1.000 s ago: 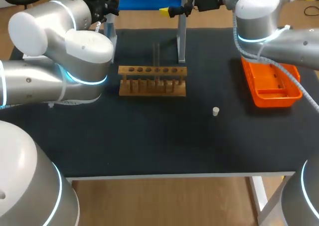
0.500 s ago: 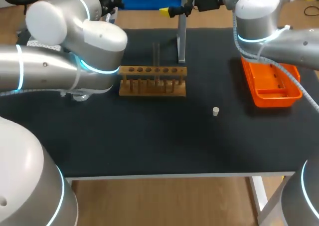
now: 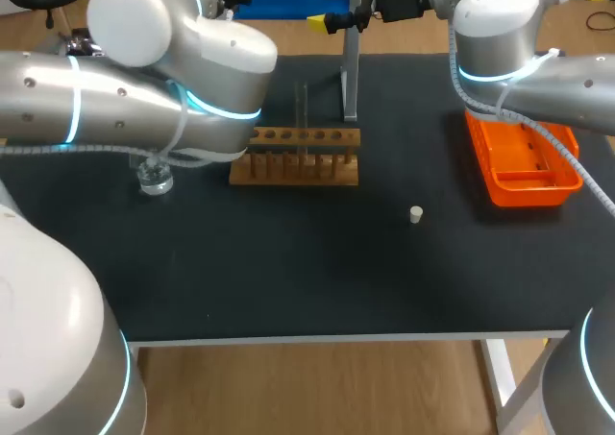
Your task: Invert the test tube, pick up the pipette, mount the tip to pipette, aspirate from beaker and dispense into the tube, eject the tip, return the pipette, and cap with the stopper.
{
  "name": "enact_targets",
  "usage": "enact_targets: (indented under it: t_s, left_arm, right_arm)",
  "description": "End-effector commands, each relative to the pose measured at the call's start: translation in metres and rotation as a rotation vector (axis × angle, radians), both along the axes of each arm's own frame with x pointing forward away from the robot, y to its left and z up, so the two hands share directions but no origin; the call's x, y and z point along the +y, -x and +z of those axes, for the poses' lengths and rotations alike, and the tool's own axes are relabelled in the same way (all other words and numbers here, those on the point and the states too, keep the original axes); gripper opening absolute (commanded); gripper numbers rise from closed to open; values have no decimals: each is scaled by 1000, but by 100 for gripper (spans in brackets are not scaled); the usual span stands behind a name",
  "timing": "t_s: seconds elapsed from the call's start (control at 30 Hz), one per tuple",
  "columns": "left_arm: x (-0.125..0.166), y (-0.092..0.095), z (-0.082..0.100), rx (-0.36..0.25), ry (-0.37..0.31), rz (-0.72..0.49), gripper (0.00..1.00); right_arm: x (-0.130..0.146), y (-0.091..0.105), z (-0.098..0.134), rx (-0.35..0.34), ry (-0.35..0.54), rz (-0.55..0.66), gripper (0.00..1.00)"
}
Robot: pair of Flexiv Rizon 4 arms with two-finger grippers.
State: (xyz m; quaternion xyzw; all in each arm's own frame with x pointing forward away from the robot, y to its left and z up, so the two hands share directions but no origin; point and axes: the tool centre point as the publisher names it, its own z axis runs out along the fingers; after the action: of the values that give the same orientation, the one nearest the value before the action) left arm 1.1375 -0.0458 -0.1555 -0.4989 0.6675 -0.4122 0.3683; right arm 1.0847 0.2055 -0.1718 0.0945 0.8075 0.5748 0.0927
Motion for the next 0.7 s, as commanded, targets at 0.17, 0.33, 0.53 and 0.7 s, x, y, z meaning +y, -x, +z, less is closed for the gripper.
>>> enact_targets:
  t_s: [0.17,0.33,0.53,0.7]
  left_arm:
    - [-6,-11,0,101,-31,81,0]
    - [-7,-14,-5,131,-35,100,0]
    - [-6,-16,-11,168,-36,113,0]
    - [-5,-16,-16,187,-37,121,0]
  right_arm:
    - [0,0,1,2,3,1,100]
    - [0,0,1,2,3,1,100]
    - [0,0,1,2,3,1,100]
    - [0,0,1,2,3,1,100]
